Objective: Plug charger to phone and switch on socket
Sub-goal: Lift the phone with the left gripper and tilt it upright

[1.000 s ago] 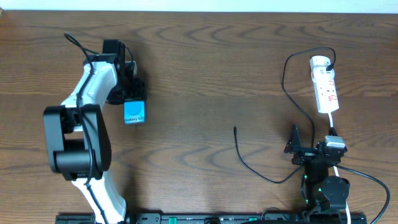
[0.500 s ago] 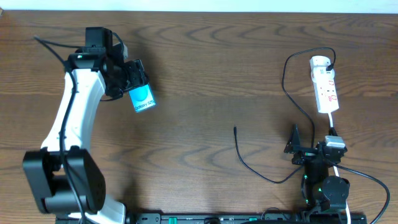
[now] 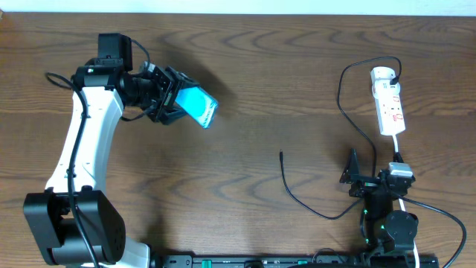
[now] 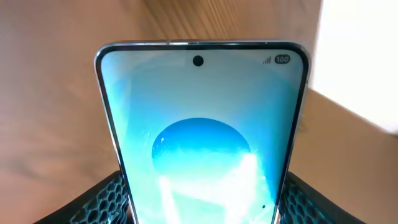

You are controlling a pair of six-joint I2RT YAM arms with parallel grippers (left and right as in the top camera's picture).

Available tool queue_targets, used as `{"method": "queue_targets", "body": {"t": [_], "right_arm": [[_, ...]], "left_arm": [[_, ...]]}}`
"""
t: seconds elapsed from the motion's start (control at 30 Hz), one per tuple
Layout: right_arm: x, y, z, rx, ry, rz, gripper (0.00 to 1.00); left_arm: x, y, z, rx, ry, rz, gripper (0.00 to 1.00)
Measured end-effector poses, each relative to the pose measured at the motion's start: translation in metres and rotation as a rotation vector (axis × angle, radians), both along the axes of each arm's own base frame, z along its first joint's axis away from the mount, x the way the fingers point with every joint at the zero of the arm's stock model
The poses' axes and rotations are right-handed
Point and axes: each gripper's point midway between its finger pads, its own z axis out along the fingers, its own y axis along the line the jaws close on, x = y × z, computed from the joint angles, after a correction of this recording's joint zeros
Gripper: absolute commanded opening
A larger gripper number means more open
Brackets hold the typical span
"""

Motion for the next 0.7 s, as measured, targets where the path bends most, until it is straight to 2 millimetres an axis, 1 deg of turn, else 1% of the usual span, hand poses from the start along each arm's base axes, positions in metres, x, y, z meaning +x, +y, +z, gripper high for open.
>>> {"method": "queue_targets", "body": {"t": [0.17,0.27,0.4,0.53,0.7], "right_arm": [[0.000,0.000,0.000,0.000,0.000,0.000,0.99],[0.000,0.000,0.000,0.000,0.000,0.000,0.99],[0.000,0.000,0.000,0.000,0.000,0.000,0.99],[0.000,0.000,0.000,0.000,0.000,0.000,0.99],[0.000,0.000,0.000,0.000,0.000,0.000,0.99]], "left_arm": [[-0.007,-0.018,0.021,-0.216,0.205,0.104,0.07],[-0.007,-0.024,0.032,-0.310,0.294,0.145,0.07],[-0.003,-0.031,0.048,-0.414,0.335,0.150,0.07],[0.000,-0.037,0.066,-0.507,0.335,0.113,0.07],[-0.005,-0.041,0.083,-0.595,0.362,0.063,0.07]]}}
